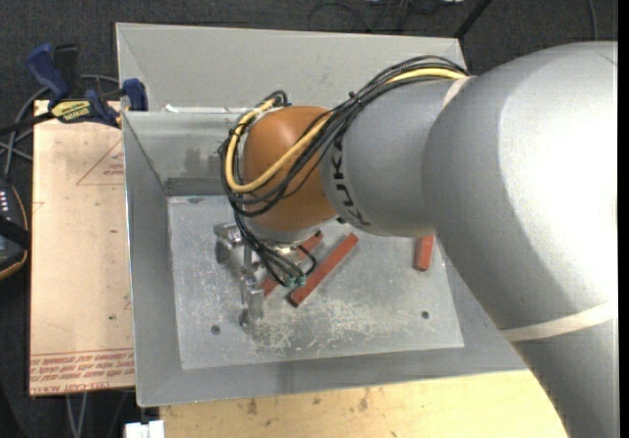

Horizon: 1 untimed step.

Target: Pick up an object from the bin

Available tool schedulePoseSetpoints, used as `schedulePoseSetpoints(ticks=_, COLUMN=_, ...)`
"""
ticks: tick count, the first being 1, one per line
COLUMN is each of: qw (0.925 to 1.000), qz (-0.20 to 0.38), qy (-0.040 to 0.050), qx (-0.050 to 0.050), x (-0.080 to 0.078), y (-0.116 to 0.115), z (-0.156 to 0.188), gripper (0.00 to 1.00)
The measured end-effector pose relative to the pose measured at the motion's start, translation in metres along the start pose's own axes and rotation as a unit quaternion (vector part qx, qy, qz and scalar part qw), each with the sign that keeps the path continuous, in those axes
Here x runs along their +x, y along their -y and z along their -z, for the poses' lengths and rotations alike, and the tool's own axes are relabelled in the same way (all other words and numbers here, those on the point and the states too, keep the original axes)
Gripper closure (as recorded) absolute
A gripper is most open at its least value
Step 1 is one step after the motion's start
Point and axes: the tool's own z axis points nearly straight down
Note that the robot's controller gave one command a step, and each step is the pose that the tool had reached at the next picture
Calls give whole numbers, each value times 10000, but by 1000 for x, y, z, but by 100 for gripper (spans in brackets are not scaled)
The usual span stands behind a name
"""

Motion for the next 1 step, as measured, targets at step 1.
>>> schedulePoseSetpoints(ticks=1, qw=9944, qz=1060, qy=-6, qx=12, x=23, y=56, z=0, gripper=0)
